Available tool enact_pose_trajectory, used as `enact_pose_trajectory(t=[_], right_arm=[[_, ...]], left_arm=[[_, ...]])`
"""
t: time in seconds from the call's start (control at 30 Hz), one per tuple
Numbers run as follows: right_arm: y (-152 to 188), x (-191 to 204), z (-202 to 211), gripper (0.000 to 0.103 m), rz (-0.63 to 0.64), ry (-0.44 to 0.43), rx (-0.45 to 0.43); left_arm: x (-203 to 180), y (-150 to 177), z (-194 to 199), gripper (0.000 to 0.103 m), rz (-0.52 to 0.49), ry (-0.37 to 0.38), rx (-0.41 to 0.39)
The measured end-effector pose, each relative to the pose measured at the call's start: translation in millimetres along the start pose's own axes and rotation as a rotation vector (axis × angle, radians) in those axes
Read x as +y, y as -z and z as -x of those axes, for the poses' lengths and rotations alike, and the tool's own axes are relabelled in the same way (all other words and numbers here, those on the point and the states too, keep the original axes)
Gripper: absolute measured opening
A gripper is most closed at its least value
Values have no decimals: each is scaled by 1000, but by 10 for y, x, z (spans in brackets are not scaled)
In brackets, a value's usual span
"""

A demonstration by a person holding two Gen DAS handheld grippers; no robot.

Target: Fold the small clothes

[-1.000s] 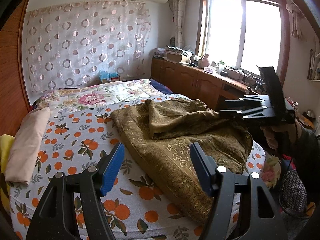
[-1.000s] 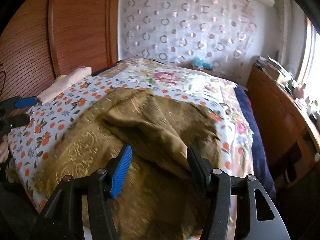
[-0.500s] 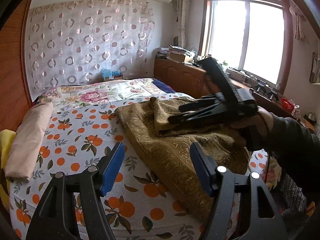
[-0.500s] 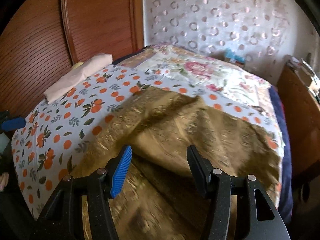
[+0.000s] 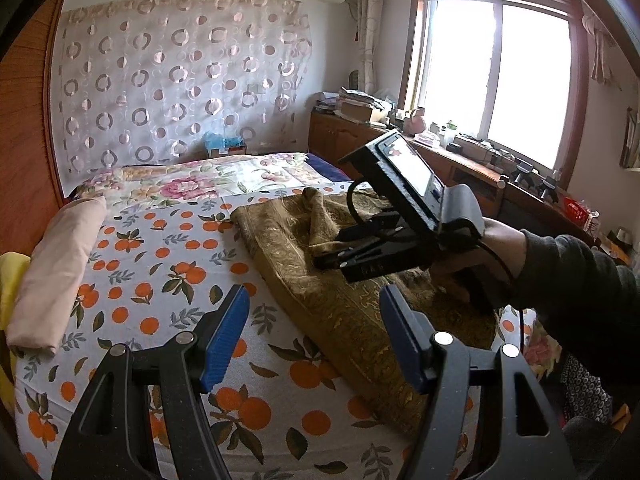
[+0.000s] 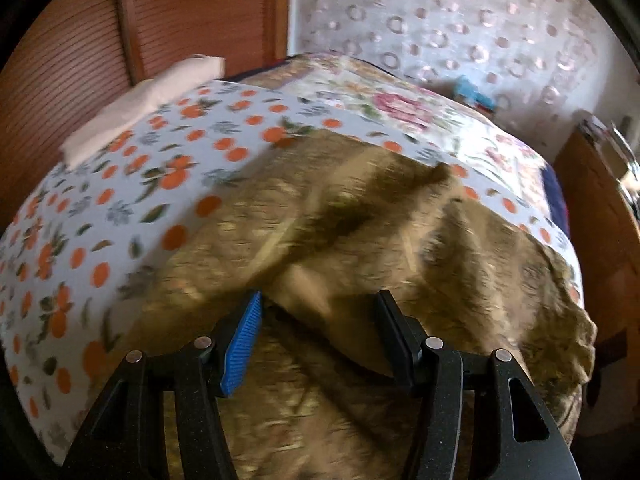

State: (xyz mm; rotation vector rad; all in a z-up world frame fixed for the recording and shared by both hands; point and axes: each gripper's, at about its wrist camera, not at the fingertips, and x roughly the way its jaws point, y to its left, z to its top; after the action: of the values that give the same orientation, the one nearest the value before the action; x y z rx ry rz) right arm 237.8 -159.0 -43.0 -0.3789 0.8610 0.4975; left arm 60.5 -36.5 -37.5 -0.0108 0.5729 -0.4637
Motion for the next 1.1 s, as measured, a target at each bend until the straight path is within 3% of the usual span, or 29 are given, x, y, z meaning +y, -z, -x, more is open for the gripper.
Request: enact_pose_trajectory(t=[0.03,0.07,0.17,0.33,0.6,0.67,0.73,0.8,0.83,1.1], right_arm=[[-13,22,-25,20,19,2,-1],[-31,32,2,5,52,30,-9],[-177,-42,155,5,65,75,-55],[-394,-605,462,5,-11,219,-115],[-635,-1232,199,5,-109,427,-48],[-670,-1256,32,7,-164,442,-15],[-718,-1191,-95,32,-175,462,11],[-724,-1157,-135,51,-173,472,10],[-725,-1159,-132,55,-178,459,5],[-141,-977,449,56,-142,316,-58]], left_arm=[[-3,4,-4,68,-1,3,1],[-8,11,-13,68,-2,6,4],[-27,33,-41,68,-9,7,14],[-76,52,-72,68,-14,19,21],[-132,81,-114,69,-25,27,35],[-141,95,-132,69,-25,26,42],[-149,99,-145,68,-27,27,47],[-158,110,-152,68,-30,29,51],[-161,113,-156,68,-30,31,52],[-176,123,-193,69,-24,33,66]])
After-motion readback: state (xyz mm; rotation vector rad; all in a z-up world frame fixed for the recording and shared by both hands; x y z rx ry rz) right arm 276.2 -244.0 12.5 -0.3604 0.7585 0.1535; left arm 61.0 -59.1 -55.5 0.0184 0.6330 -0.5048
